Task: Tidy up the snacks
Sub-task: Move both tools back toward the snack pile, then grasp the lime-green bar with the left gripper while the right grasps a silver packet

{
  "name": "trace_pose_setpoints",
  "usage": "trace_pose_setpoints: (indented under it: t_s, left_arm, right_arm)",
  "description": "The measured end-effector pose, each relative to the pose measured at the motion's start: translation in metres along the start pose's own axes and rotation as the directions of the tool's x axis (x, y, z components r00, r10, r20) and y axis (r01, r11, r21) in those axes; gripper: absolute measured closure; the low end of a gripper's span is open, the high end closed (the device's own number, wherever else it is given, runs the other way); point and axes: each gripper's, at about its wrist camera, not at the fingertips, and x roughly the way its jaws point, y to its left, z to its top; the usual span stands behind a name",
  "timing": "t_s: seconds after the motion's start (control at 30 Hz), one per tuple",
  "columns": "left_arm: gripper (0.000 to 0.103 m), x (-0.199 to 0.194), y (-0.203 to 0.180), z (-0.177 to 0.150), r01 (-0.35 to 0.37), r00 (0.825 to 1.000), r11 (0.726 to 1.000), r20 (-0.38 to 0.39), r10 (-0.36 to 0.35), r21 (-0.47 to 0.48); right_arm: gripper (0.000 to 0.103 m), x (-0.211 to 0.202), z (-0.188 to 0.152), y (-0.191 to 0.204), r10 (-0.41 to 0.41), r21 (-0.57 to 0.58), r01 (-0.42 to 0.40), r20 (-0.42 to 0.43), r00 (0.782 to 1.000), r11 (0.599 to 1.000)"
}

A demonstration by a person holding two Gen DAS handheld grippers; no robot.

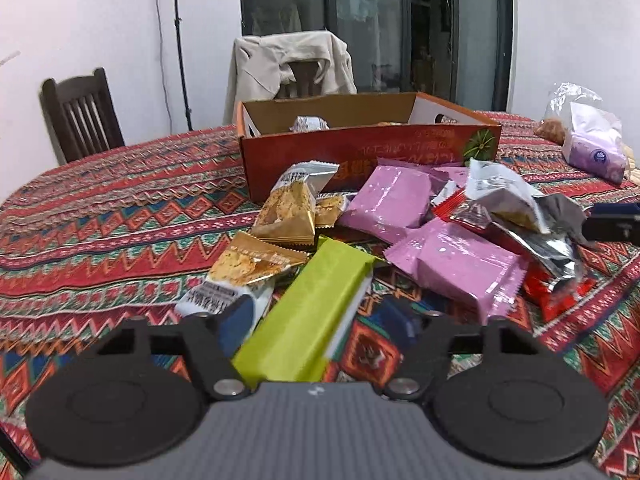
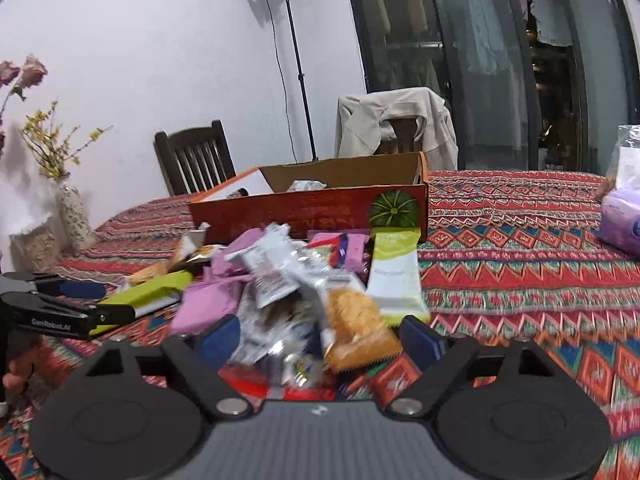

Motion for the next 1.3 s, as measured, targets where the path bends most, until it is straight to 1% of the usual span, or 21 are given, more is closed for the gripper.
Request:
trace_pose_setpoints:
  t_s: [0.03,0.1,0.13,0.17,0.2,0.23,0.37,0.4,0.43,0.47,0.5,0.53,0.63,0.67,0.77,0.83,0.9,0.97,1.1,1.2,1.3]
  left_arm:
    - [0.042,0.005,0.002,0.001,0.009,1.000,1.000,-0.011,-0.009,0.000]
    - [0.046,0.013,0.006,0.002,0.015,0.999,1.000,-0.033,-0.015,0.000]
    - [0.046,0.014,0.008,0.002,0.024,0.999,1.000,-0.039,-0.024,-0.001]
    - [0.046,0.014,0.009,0.002,0.032,0.999,0.999,-0.041,-0.032,-0.001]
    - [0.046,0.013,0.009,0.001,0.036,0.999,0.999,-0.040,-0.036,0.002]
    - [0.046,0.013,0.010,0.001,0.037,0.999,0.999,-0.039,-0.037,0.001]
    - [0.045,0.014,0.009,0.001,0.032,0.999,0.998,-0.033,-0.033,-0.045]
    - [0.048,0.014,0.008,0.001,0.030,0.999,0.998,-0.032,-0.032,-0.049]
    - [0.056,0.012,0.006,0.001,0.034,0.999,0.998,-0.031,-0.036,-0.056]
    - [0.060,0.010,0.005,0.001,0.046,0.998,0.997,-0.031,-0.048,-0.066]
    - [0.066,0.006,0.004,0.000,0.063,0.997,0.995,-0.029,-0.065,-0.079]
    - [0.066,0.001,0.003,-0.003,0.069,0.997,0.993,-0.030,-0.073,-0.100]
    - [0.067,-0.016,-0.004,-0.013,0.056,0.997,0.988,-0.037,-0.062,-0.145]
    - [0.068,-0.024,-0.006,-0.018,0.056,0.997,0.985,-0.036,-0.062,-0.163]
    - [0.069,-0.048,-0.012,-0.032,0.062,0.997,0.974,-0.024,-0.069,-0.216]
    - [0.069,-0.062,-0.016,-0.039,0.062,0.997,0.971,-0.023,-0.070,-0.232]
    - [0.069,-0.076,-0.019,-0.043,0.056,0.998,0.972,-0.017,-0.061,-0.230]
    - [0.069,-0.087,-0.020,-0.045,0.053,0.998,0.972,-0.008,-0.056,-0.230]
    - [0.069,-0.105,-0.024,-0.045,0.052,0.999,0.972,0.022,-0.048,-0.228]
    - [0.068,-0.115,-0.028,-0.045,0.067,0.997,0.973,0.052,-0.057,-0.219]
    - [0.068,-0.119,-0.030,-0.046,0.068,0.997,0.974,0.056,-0.057,-0.216]
  right_arm:
    - [0.027,0.005,0.004,-0.004,0.018,0.003,-0.018,-0.007,1.000,1.000]
    - [0.029,0.018,0.010,-0.012,0.058,0.014,-0.057,-0.023,0.998,0.998]
    - [0.034,0.024,0.012,-0.015,0.068,0.019,-0.067,-0.039,0.997,0.998]
    - [0.041,0.030,0.014,-0.019,0.083,0.022,-0.082,-0.051,0.995,0.996]
    - [0.044,0.033,0.015,-0.022,0.101,0.028,-0.099,-0.057,0.993,0.995]
    - [0.046,0.036,0.016,-0.025,0.118,0.042,-0.116,-0.064,0.991,0.992]
    - [0.048,0.046,0.016,-0.036,0.187,0.103,-0.178,-0.085,0.979,0.979]
    - [0.048,0.048,0.014,-0.039,0.201,0.124,-0.190,-0.083,0.976,0.974]
    - [0.051,0.050,0.012,-0.042,0.210,0.147,-0.197,-0.083,0.974,0.969]
    - [0.057,0.051,0.010,-0.044,0.209,0.168,-0.193,-0.088,0.974,0.967]
    - [0.057,0.049,0.008,-0.044,0.198,0.177,-0.180,-0.087,0.976,0.968]
    - [0.058,0.048,0.007,-0.043,0.185,0.175,-0.168,-0.089,0.979,0.970]
    - [0.060,0.031,0.001,-0.040,0.144,0.181,-0.127,-0.085,0.986,0.975]
    - [0.064,0.025,-0.002,-0.039,0.131,0.185,-0.114,-0.081,0.988,0.976]
    - [0.077,0.000,-0.013,-0.033,0.056,0.176,-0.043,-0.070,0.996,0.983]
    - [0.080,-0.014,-0.018,-0.028,0.021,0.170,-0.009,-0.067,0.998,0.985]
    - [0.082,-0.027,-0.023,-0.023,-0.014,0.154,0.023,-0.061,0.998,0.988]
    - [0.084,-0.043,-0.026,-0.016,-0.025,0.146,0.030,-0.042,0.999,0.989]
    - [0.084,-0.072,-0.031,-0.001,-0.032,0.129,0.032,0.000,0.999,0.991]
    - [0.084,-0.087,-0.032,0.007,-0.037,0.114,0.034,0.020,0.999,0.993]
    - [0.084,-0.094,-0.034,0.012,-0.040,0.105,0.038,0.019,0.999,0.994]
